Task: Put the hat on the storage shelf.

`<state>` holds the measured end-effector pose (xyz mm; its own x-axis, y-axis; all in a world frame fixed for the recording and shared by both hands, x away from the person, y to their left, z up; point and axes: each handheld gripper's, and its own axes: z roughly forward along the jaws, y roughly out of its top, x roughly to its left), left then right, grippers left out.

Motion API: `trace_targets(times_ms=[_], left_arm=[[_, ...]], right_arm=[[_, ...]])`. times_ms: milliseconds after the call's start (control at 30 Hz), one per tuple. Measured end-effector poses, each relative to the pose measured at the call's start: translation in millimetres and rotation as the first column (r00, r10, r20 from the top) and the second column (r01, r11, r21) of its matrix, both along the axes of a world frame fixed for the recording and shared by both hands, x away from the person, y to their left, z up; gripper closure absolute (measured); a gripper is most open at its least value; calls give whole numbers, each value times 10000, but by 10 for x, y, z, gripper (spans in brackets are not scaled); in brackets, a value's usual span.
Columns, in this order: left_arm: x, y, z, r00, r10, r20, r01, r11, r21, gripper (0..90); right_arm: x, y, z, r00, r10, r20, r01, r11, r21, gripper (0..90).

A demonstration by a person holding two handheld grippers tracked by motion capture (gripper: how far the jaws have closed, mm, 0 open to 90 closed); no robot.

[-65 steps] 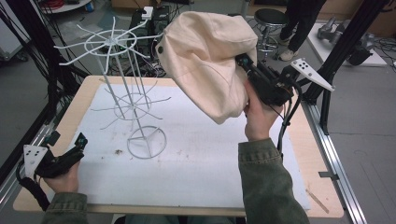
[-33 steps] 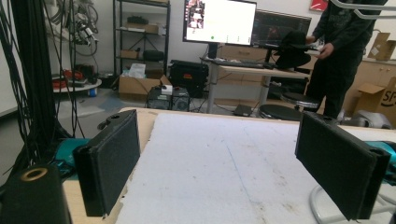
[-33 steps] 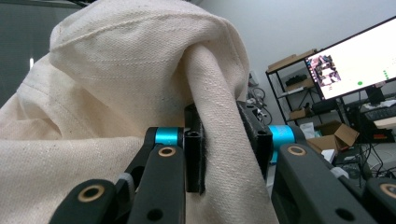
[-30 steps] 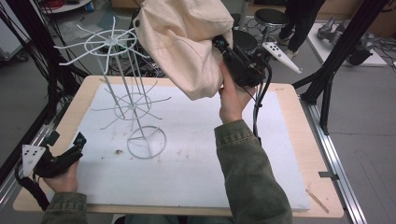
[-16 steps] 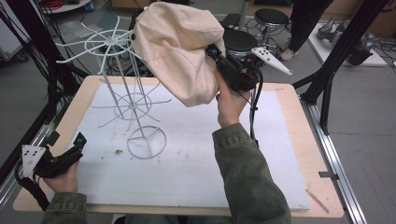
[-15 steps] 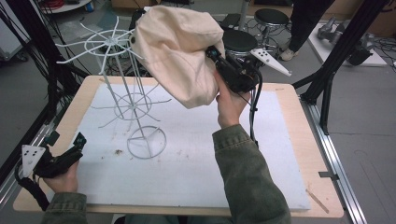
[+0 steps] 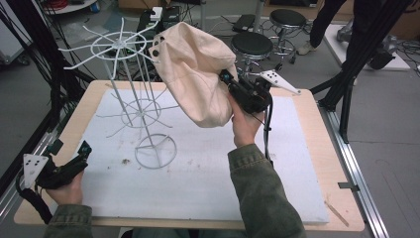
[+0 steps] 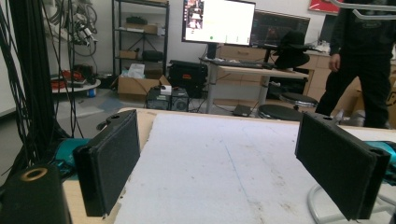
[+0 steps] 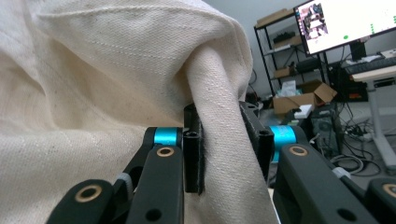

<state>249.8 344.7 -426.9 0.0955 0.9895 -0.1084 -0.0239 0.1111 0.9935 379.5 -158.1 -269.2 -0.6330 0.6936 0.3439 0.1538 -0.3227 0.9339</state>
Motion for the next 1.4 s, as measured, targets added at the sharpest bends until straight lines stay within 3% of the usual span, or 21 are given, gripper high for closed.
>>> trace_targets(times_ms=[233, 333, 600, 900, 1100, 1267, 1400], left_arm=[[0, 0, 0, 10000, 3, 0, -3, 10000, 3, 143], [-2, 1, 1, 10000, 20, 4, -20, 10000, 14, 143], [-3, 3, 1, 10000, 22, 21, -22, 10000, 12, 143], [-3, 0, 2, 10000, 32, 30, -32, 10000, 0, 143], [-3, 1, 2, 10000, 10, 28, -10, 10000, -43, 143], [-4, -2, 4, 10000, 36, 78, -36, 10000, -80, 143], [-3, -1, 3, 10000, 39, 68, -39, 10000, -79, 143]], right_arm=[[21, 45, -125, 9997, -13, -227, -6, 9962, -871, 692], [47, 61, -172, 9987, 71, -514, -121, 9952, -975, 667], [39, 63, -167, 9990, -3, -457, -42, 9950, -995, 621], [21, 10, -146, 9985, 20, -549, -83, 9933, -1150, 389], [-12, 28, -148, 9994, 62, -330, -127, 9794, -2017, 216], [-77, 36, -153, 9999, -130, -99, 103, 9713, -2378, 118], [-104, 10, -141, 9999, -133, -22, 124, 9709, -2390, 112]])
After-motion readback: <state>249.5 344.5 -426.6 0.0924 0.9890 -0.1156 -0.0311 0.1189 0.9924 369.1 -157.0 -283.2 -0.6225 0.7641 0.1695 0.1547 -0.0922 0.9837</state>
